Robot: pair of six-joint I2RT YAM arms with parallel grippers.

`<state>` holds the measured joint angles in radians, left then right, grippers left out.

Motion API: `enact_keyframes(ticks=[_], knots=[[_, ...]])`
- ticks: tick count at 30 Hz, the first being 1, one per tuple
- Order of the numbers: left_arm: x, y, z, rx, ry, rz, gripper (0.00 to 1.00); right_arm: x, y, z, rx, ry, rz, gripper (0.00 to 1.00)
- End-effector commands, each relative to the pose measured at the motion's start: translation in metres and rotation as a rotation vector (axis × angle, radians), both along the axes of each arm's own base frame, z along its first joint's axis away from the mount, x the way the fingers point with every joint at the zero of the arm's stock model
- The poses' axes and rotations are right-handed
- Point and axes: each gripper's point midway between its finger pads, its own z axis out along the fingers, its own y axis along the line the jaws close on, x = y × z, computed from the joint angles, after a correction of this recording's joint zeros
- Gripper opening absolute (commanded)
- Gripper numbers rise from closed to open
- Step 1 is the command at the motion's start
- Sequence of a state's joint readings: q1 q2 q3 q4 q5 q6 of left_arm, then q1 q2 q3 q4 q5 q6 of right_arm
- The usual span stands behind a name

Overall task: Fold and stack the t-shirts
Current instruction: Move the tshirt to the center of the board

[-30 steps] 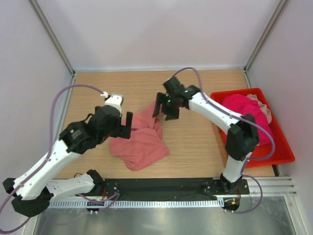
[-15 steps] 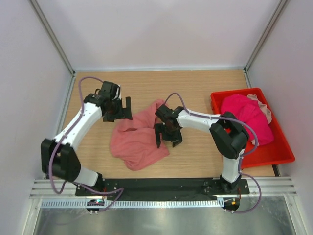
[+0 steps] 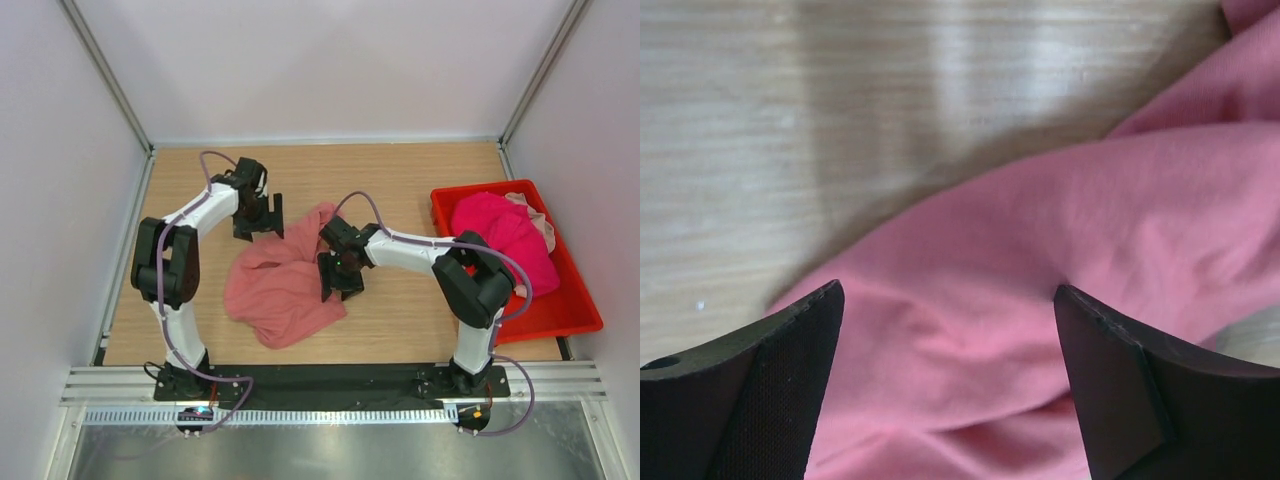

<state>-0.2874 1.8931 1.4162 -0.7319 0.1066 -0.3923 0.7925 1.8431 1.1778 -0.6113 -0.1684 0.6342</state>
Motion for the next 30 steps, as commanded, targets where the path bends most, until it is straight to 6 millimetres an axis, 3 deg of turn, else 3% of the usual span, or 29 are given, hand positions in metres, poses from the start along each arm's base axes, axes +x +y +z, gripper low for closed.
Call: enact_keyframes(ticks=[1,6,8,9,10,12,13,16,17,19,20,22,23,24,26,27,29,30], knots=[[0.019,-0.010,-0.001,-0.038,-0.028,0.008,0.86,0.006,0.013,0.019,0.094,-0.059,-0.003,0.58],[0.018,-0.018,-0.022,-0.066,0.041,0.011,0.78,0.006,0.022,0.017,0.126,-0.038,-0.007,0.56],[0.017,-0.018,-0.023,-0.066,0.044,0.010,0.68,0.006,0.025,0.016,0.138,-0.032,-0.013,0.52],[0.016,-0.019,-0.022,-0.076,0.046,0.008,0.62,0.006,0.026,0.017,0.145,-0.031,-0.020,0.50],[0.017,-0.020,-0.018,-0.083,0.037,0.008,0.46,0.006,0.027,0.018,0.151,-0.030,-0.020,0.44],[0.015,-0.022,-0.009,-0.097,0.026,0.008,0.31,0.008,0.029,0.021,0.166,-0.035,-0.034,0.31],[0.016,-0.022,0.003,-0.107,-0.001,0.009,0.20,0.009,0.032,0.024,0.180,-0.043,-0.038,0.29],[0.012,-0.017,0.023,-0.101,-0.040,0.017,0.03,0.012,0.033,0.028,0.183,-0.050,-0.049,0.10],[0.009,-0.013,0.042,-0.104,-0.076,0.022,0.02,0.016,0.031,0.029,0.165,-0.070,-0.062,0.02],[0.005,-0.003,0.062,-0.076,-0.127,0.045,0.00,0.023,0.027,0.039,0.139,-0.097,-0.075,0.01],[-0.004,0.005,0.084,-0.074,-0.171,0.057,0.00,0.030,0.020,0.041,0.096,-0.139,-0.092,0.01],[-0.009,0.022,0.105,-0.019,-0.229,0.104,0.00,0.039,0.008,0.064,0.038,-0.198,-0.091,0.01],[-0.018,0.029,0.132,-0.023,-0.297,0.117,0.00,0.040,0.004,0.075,0.022,-0.221,-0.092,0.01],[-0.026,0.039,0.143,0.010,-0.317,0.148,0.00,0.051,-0.014,0.098,-0.044,-0.307,-0.128,0.01],[-0.038,0.058,0.169,0.054,-0.395,0.206,0.00,0.056,-0.027,0.128,-0.071,-0.392,-0.149,0.01],[-0.056,0.067,0.198,0.043,-0.468,0.234,0.00,0.058,-0.038,0.160,-0.073,-0.480,-0.177,0.01],[-0.073,0.084,0.228,0.051,-0.565,0.306,0.00,0.056,-0.048,0.193,-0.066,-0.570,-0.187,0.01],[-0.088,0.092,0.258,0.048,-0.637,0.335,0.00,0.056,-0.049,0.218,-0.034,-0.633,-0.197,0.01]])
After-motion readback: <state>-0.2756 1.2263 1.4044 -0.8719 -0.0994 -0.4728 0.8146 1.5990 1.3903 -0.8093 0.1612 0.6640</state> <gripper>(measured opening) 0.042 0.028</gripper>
